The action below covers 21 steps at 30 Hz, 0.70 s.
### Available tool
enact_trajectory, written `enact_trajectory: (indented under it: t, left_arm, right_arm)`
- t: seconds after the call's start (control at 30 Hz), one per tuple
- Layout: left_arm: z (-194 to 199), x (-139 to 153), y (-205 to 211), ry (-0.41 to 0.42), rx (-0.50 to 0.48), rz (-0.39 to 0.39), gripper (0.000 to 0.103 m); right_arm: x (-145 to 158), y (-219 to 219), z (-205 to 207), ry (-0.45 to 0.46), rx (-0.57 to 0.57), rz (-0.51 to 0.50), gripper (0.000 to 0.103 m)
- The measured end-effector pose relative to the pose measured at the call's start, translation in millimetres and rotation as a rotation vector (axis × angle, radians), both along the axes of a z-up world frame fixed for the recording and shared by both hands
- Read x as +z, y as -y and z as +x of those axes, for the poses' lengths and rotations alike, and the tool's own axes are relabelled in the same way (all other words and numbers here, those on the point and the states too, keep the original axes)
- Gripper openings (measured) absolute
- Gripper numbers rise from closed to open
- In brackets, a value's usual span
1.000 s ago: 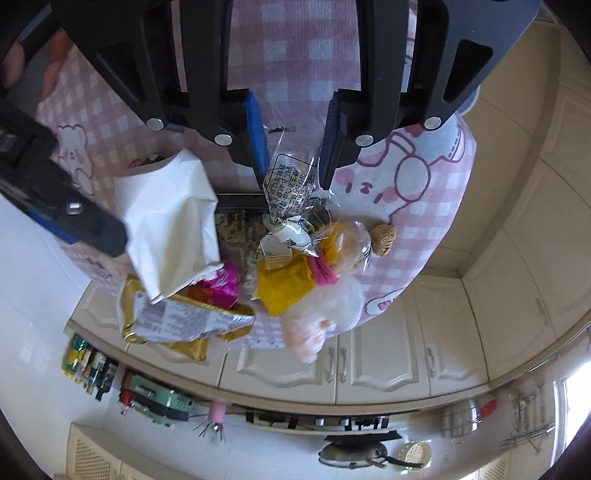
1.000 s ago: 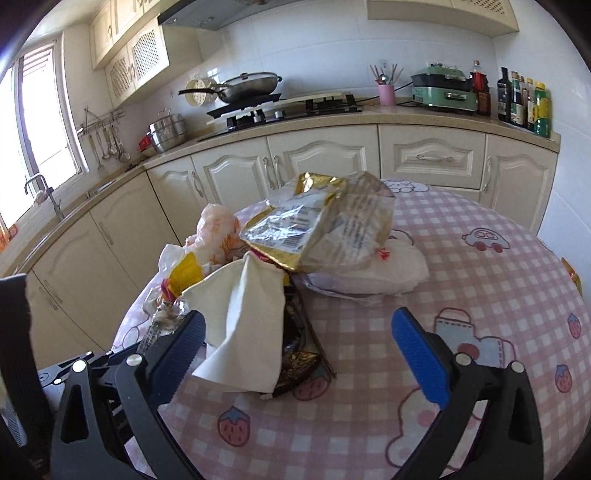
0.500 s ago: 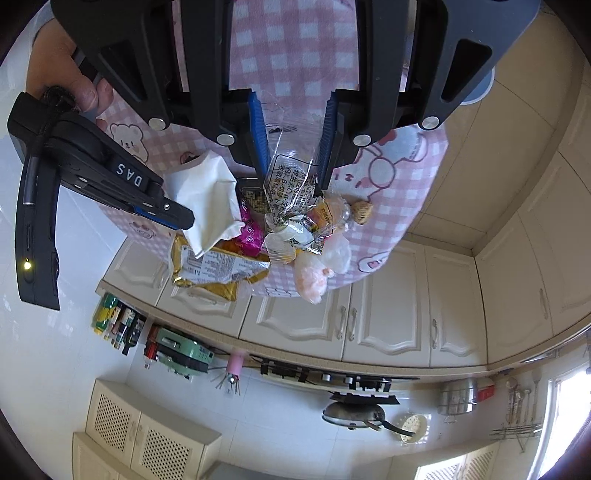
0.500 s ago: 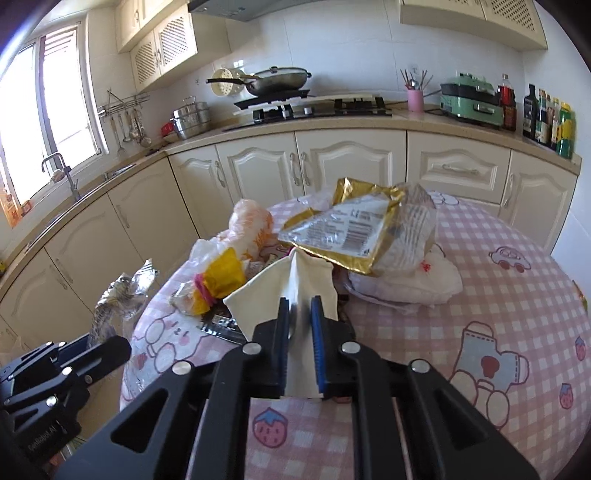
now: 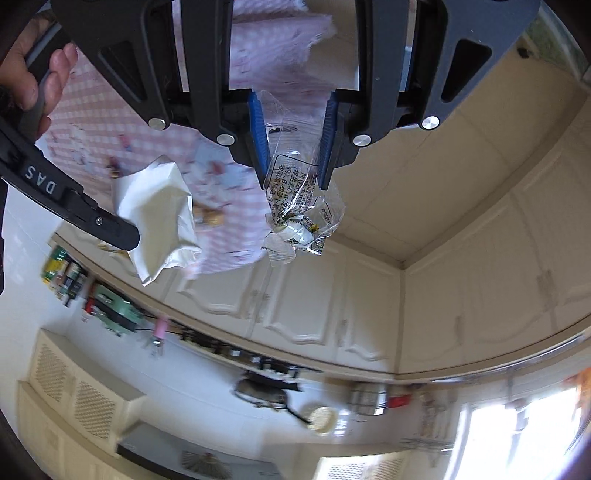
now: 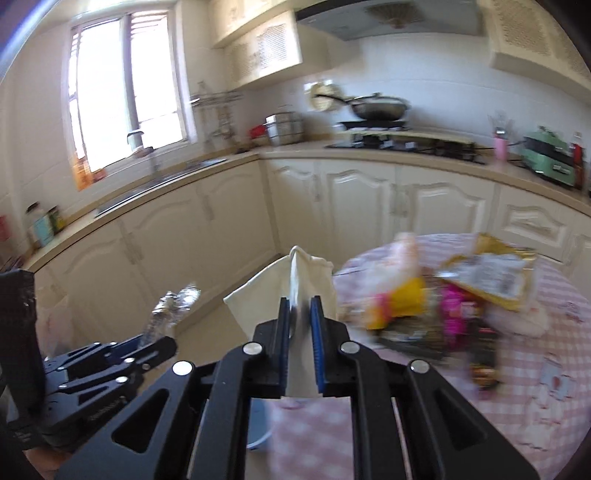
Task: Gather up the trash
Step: 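Carry both items over the blue bucket and open both tools to drop them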
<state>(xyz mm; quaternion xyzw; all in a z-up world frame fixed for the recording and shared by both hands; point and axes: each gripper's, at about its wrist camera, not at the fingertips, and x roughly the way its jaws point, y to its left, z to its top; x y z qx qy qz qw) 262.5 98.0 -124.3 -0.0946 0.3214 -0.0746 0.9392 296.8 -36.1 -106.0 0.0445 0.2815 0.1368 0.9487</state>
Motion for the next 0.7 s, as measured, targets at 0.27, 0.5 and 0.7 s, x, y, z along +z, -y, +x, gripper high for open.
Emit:
enact_trajectory:
  t: [0.27, 0.5, 0.7]
  left_arm:
    - [23.0, -68.6, -75.8, -0.182, 0.213, 0.024, 0.024]
    - [65.6, -130.2, -102.7, -0.315, 0.297, 0.035, 0.024]
    - [95.0, -165.0, -118.8, -0.366, 0.306, 0.022, 0.024]
  right_arm:
    - [-92.2, -135.8, 57.6, -0.221, 0.24, -0.023, 0.011]
    - [-160.3, -202.7, 98.9, -0.335, 0.311, -0.013, 0.014]
    - [-189.5, -220.9, 124.2, -0.372, 0.308, -0.014, 0.028]
